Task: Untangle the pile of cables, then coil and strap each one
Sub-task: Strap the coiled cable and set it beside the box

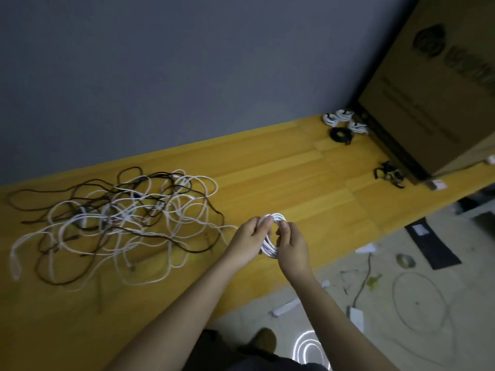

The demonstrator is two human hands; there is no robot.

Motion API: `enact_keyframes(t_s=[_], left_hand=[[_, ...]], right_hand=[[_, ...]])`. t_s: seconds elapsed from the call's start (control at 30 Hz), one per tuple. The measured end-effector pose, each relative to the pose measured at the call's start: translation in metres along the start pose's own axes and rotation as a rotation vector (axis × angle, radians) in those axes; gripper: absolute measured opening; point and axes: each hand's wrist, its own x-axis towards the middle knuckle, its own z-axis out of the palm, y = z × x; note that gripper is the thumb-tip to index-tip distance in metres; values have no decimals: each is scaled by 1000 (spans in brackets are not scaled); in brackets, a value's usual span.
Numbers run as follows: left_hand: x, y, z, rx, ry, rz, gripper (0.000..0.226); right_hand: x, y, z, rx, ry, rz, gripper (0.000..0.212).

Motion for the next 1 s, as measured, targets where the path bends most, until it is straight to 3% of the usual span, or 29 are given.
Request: enact_keyframes(t_s=[0.17,0.3,0.4,0.57,0.7,0.9,1.0], left_hand=[[25,20,71,45,-135,-76,19],[58,35,103,291,-148,-53,22],[94,48,126,351,-148,-38,26],[164,60,184,235,-191,-51,19],[229,69,239,138,-276,-130,26],[312,80,317,45,-452,-255,25],[332,80,345,106,-436,-310,23]], right_hand=[[35,37,-77,-103,-21,-17,31],[70,56,-114,-17,-68,66,35],[102,67,-136,69,-63,153,33],[173,90,-184,-105,-8,80,27],[237,112,-238,-317,-102,38,30],[317,158,-304,-327,-66,103,25],[338,185,-335,-305,-79,181,27]])
